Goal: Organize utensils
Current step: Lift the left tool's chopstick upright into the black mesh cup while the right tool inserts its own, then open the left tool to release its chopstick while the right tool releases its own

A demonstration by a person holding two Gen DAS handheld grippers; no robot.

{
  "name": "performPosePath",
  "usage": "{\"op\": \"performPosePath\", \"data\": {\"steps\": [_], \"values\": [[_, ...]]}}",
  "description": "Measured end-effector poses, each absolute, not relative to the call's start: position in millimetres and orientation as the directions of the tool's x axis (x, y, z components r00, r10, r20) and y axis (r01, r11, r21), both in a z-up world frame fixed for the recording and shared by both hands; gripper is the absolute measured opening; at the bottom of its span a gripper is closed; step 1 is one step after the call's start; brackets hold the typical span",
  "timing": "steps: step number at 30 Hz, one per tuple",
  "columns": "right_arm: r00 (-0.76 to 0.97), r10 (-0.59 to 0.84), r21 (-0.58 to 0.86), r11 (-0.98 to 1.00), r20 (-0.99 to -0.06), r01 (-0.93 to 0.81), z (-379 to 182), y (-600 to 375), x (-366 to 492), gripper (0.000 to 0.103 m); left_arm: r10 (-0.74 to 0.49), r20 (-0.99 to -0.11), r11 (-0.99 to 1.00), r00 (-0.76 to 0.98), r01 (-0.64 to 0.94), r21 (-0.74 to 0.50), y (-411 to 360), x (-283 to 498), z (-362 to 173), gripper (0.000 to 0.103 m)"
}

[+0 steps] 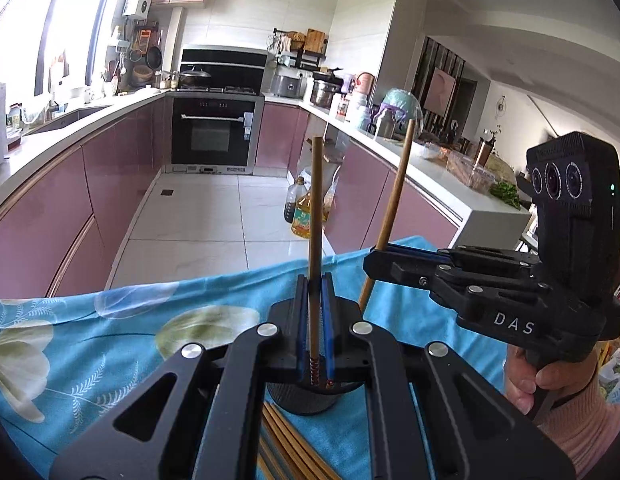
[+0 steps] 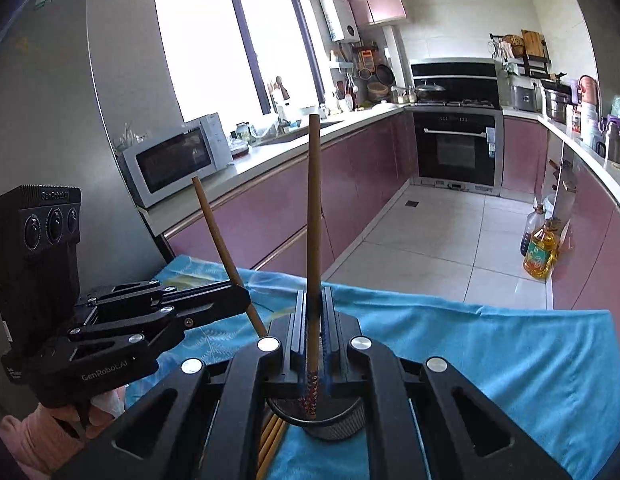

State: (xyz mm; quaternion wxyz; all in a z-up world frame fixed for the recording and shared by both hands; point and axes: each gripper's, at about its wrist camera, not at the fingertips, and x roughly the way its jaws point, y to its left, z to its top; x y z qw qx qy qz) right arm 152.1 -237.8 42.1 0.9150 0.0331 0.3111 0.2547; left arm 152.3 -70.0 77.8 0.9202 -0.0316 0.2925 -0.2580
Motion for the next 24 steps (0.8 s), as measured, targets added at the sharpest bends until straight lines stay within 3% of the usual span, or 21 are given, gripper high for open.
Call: {"op": "performPosePath", "data": {"steps": [7,15,16,18,21,24], "values": [[0.607,0.46,0.229,0.878,-0.648,-0.421,18.2,-229.0,172.4,0.006,-0.476,-0.569,0.873,0.671,0.442,-0.209,-71.7,183.3,40.1,0.007],[0.611,0.443,0.239,0.89,-0.657,-0.389,19.1,-225.9,181.6,0.008,-0.47,-0.586,0.876,0.66,0.432,-0.217,-70.1,198.1,23.8,0.008],[0.619,0.435,0.236,0.894,-0.654,-0.38,19.6,-226.4,181.9,0.008,-0.469,-0.585,0.877,0.661,0.427,-0.221,-69.9,195.9,23.3,0.01],[0.648,0.423,0.238,0.903,-0.633,-0.357,24.7,-231.1,181.9,0.024,-0.468,-0.585,0.879,0.662,0.417,-0.232,-65.2,196.4,19.6,0.014],[0.683,0.433,0.254,0.901,-0.589,-0.352,32.6,-239.3,173.8,0.024,-0.45,-0.579,0.891,0.68,0.387,-0.237,-59.1,193.7,16.3,0.029],[0.701,0.441,0.257,0.897,-0.561,-0.358,37.2,-245.3,162.2,0.026,-0.423,-0.56,0.905,0.712,0.365,-0.219,-49.7,182.9,16.6,0.037]]}}
